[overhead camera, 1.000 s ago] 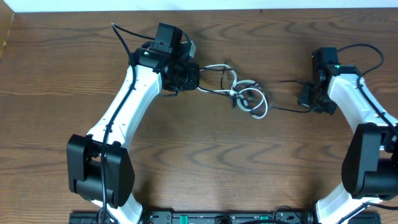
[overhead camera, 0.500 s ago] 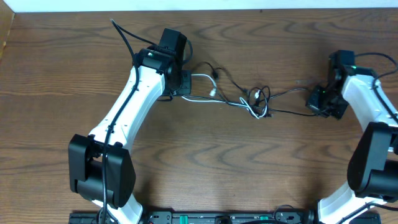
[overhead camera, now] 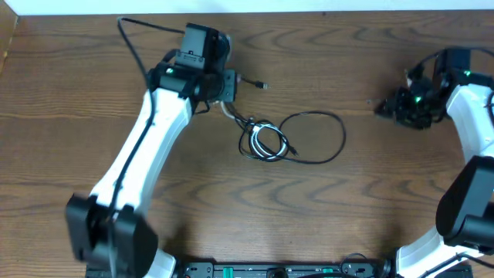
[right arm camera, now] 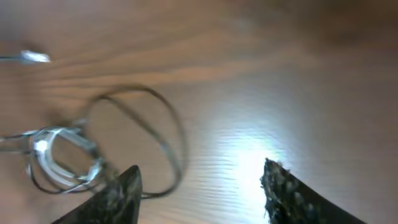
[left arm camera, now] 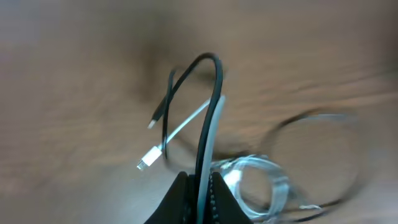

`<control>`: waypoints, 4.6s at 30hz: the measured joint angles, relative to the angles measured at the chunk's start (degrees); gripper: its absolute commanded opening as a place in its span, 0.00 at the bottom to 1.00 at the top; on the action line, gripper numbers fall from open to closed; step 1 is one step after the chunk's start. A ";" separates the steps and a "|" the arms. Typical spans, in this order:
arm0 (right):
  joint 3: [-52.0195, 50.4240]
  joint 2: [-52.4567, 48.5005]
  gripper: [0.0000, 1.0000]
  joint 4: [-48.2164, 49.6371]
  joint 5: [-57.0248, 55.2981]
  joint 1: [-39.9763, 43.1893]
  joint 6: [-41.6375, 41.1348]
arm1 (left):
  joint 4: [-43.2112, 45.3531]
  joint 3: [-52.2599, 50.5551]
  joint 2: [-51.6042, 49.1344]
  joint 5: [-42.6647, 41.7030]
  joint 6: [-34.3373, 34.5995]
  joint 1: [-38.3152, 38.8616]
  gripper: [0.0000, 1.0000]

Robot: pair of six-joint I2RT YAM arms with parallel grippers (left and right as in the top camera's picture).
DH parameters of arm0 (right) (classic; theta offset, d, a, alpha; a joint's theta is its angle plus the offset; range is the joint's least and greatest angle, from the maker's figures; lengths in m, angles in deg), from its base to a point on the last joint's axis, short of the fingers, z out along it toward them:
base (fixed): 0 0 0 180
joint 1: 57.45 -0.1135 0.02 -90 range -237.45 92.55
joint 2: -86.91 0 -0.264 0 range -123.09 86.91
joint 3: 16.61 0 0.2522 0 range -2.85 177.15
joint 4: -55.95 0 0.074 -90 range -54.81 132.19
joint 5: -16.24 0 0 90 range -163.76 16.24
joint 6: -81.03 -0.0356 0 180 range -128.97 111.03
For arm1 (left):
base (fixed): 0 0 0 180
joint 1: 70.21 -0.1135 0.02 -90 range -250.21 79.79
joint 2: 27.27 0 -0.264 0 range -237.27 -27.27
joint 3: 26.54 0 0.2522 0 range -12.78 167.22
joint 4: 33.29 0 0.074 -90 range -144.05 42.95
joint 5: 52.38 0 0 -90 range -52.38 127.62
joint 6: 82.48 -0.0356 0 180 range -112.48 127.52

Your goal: Untangle cables

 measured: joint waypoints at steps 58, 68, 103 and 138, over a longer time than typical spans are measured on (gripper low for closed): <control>2.45 -15.76 0.01 9.68 -1.86 -28.65 -12.50 | 33.33 0.11 15.50 -22.75 32.26 -2.32 0.07; 2.69 2.01 0.01 0.98 -21.49 -19.65 -15.19 | 14.80 0.11 15.50 -10.05 29.20 -14.19 0.07; 4.42 21.79 0.01 19.30 16.31 -15.67 -17.46 | -3.50 0.11 6.86 -23.56 3.89 -4.28 0.70; 14.67 22.27 0.01 3.45 11.43 -13.75 -16.28 | 18.23 0.11 -12.24 -22.84 -6.82 11.54 0.07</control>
